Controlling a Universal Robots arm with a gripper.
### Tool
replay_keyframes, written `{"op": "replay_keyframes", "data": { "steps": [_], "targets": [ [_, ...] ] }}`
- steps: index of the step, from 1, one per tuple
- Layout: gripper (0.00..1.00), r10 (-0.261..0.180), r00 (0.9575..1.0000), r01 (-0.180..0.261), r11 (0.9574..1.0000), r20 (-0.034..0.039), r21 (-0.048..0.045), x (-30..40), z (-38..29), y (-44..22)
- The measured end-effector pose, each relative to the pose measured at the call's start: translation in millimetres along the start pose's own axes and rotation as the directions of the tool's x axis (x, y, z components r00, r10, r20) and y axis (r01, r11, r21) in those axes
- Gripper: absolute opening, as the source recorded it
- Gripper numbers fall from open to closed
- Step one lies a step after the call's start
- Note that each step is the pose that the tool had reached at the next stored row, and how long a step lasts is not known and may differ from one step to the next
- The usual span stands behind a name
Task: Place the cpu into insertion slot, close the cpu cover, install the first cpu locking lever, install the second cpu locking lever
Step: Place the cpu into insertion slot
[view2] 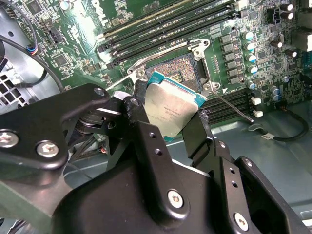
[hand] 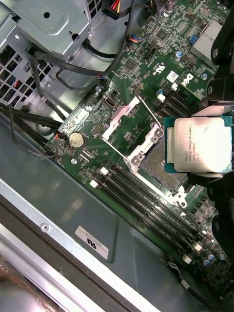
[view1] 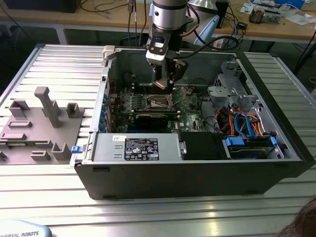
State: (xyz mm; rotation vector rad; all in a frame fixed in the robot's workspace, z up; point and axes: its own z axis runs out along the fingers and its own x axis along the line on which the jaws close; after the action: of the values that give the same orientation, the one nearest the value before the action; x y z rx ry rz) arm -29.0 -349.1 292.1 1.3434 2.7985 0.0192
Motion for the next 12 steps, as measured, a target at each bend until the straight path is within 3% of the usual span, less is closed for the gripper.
{"op": "replay_keyframes", "data": {
  "steps": [12],
  "targets": [
    [0.54,0.007,1.0,-0.007,1.0,0.0002,0.0002,0.0,0.3,0.0]
  ]
}}
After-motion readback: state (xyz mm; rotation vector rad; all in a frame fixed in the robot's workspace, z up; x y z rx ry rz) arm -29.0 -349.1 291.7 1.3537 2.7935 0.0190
